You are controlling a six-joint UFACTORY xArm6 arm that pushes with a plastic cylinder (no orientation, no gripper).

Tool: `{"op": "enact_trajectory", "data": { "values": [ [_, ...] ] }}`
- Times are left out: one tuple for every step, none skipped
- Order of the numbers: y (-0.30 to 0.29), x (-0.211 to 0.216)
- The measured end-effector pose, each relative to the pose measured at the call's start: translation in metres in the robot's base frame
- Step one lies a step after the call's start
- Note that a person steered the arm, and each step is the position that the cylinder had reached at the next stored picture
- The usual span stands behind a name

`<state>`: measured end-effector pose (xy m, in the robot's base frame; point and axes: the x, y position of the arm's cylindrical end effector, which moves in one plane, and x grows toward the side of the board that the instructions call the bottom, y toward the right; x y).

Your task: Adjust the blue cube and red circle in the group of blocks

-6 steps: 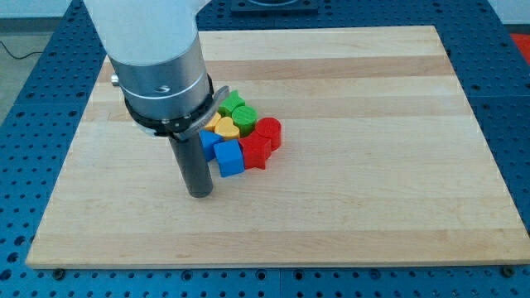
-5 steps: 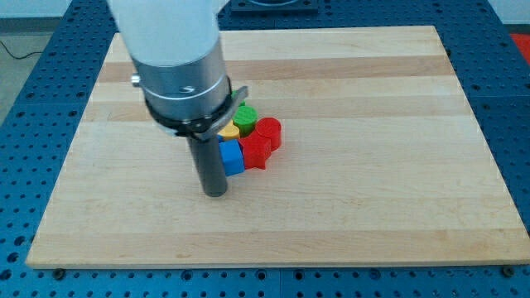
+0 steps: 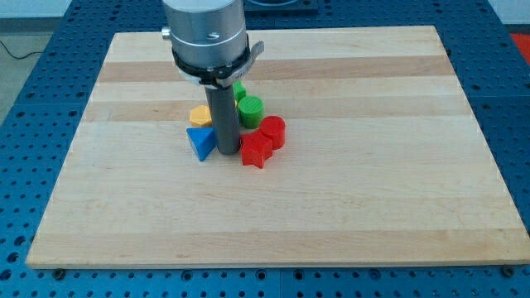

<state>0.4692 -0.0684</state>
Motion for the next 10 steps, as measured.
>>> {"op": "enact_trajectory", "data": {
  "values": [
    [0.0, 0.032],
    [0.011, 0.058],
    [0.072, 0.069],
    [0.13, 0.043],
    [0.132, 0.013],
    [0.109, -0.009],
    [0.093, -0.027],
    [0.081, -0.039],
    [0.076, -0.039],
    [0.101, -0.012]
  ]
}}
